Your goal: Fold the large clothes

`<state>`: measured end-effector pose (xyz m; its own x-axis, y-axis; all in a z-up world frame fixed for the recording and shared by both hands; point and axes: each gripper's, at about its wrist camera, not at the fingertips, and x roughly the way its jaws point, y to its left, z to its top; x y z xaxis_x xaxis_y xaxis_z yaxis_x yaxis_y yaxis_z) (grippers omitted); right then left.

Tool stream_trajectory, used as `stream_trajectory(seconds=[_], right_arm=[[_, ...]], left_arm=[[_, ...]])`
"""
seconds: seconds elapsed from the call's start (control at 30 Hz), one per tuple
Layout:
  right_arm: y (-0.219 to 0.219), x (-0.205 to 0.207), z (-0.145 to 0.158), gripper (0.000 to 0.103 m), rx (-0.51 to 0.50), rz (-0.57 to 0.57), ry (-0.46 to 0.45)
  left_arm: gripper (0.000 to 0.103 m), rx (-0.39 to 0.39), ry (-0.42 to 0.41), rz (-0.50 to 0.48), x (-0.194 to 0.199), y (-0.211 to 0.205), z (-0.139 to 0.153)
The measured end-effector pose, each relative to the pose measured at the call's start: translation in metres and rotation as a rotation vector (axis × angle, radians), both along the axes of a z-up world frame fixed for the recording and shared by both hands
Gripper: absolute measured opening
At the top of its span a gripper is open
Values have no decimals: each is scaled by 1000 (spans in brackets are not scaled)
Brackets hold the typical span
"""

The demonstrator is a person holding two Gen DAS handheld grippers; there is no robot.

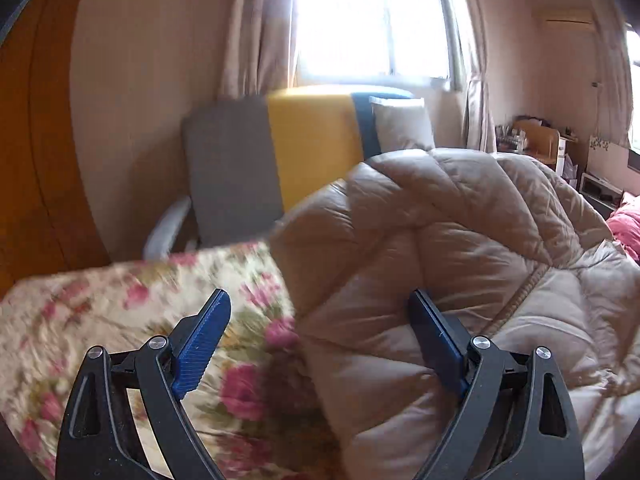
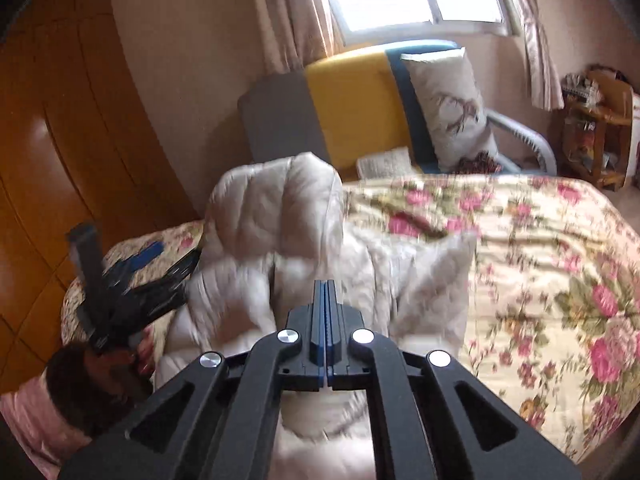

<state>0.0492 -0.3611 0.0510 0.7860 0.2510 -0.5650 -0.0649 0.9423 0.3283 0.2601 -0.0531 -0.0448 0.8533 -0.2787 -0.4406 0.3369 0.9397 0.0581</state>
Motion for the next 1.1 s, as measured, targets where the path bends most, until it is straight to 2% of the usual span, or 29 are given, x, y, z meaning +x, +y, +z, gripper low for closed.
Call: stream_trajectory(seconds=[0.03,0.07,0.13,0.2,0.23,0.27,0.3,0.33,0.4,0.43,0.5,0.57,0.63,0.73,0.83,0.97,1.1], right_arm=[[-6,-3,-5,6,13,-22,-2],[-16,-7,-10,25,35,-57,-7],[-39,-9,-18,55,74,-156,3],[-61,-2,-28,55,133,-218,24],[-68,7,-34,51,156,-218,53],[-71,19,-43,39,163,-211,94],[-73,31,-51,32,166,-196,126],[-73,42,-59,28,181,-171,141],[-63,63,-68,25,219,-99,144],[-58,70,-69,22,278,-40,120],[-57,80,-73,21,465,60,72],[-58,93,-85,20,617,136,59],[-64,103,-103,17,628,99,106],[-80,100,-123,15,577,11,124],[-85,89,-131,15,549,-24,107],[-94,77,-137,15,551,-50,96],[-105,62,-143,16,598,-91,80]], left_arm=[[88,-41,0,0,1,-4,-7],[88,-90,3,-3,1,-3,-11],[88,-157,17,-35,-1,-2,-15],[88,-181,14,-56,0,-7,-20],[88,-190,9,-77,-2,-9,-21],[88,-197,6,-98,0,-19,-26],[88,-203,3,-117,1,-23,-27],[88,-208,0,-138,0,-24,-26],[88,-198,-23,-195,-7,-35,-21],[88,-181,-38,-211,-5,-36,-21],[88,-122,-95,-236,-9,-45,-19],[88,-93,-119,-247,-12,-50,-17],[88,-84,-103,-249,-10,-53,-15],[88,-56,-87,-275,-7,-70,-9],[89,36,-108,-358,-13,-107,-3],[89,201,-122,-488,-25,-166,-10],[89,288,-134,-576,-32,-198,-28]])
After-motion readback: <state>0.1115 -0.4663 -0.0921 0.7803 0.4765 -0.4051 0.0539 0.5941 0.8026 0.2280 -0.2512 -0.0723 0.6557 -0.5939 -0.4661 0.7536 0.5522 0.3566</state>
